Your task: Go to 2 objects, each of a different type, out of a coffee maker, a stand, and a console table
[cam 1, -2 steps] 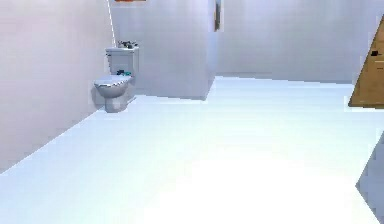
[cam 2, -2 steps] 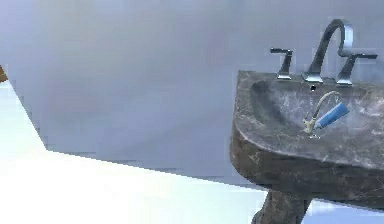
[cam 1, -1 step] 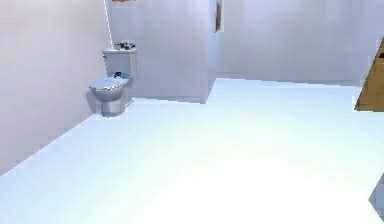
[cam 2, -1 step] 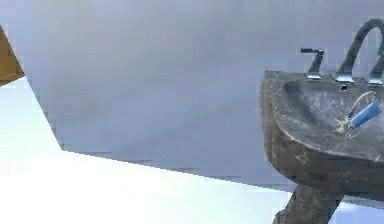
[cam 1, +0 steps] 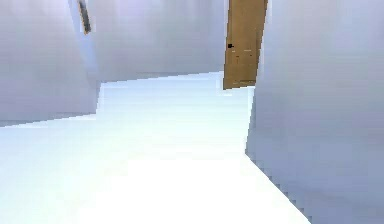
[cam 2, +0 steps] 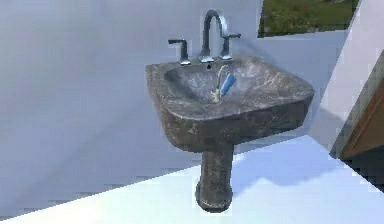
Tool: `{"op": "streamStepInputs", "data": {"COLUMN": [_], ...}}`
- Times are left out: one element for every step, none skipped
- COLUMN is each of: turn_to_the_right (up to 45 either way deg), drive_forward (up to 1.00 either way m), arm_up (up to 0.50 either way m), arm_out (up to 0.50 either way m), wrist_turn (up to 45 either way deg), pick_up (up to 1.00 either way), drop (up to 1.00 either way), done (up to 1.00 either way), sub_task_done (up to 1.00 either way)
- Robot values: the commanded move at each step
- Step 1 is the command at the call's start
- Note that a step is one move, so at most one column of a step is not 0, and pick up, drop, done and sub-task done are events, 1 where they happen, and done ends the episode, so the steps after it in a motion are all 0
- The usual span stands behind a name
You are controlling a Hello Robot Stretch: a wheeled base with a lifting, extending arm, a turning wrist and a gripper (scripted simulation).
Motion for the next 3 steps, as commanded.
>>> {"op": "streamStepInputs", "data": {"turn_to_the_right": [0.0, 0.0, 45.0], "drive_forward": [1.0, 0.8, 0.0], "arm_up": [0.0, 0.0, 0.0], "arm_out": [0.0, 0.0, 0.0], "wrist_turn": [0.0, 0.0, 0.0], "pick_up": [0.0, 0.0, 0.0], "drop": [0.0, 0.0, 0.0], "done": [0.0, 0.0, 0.0], "sub_task_done": [0.0, 0.0, 0.0]}}
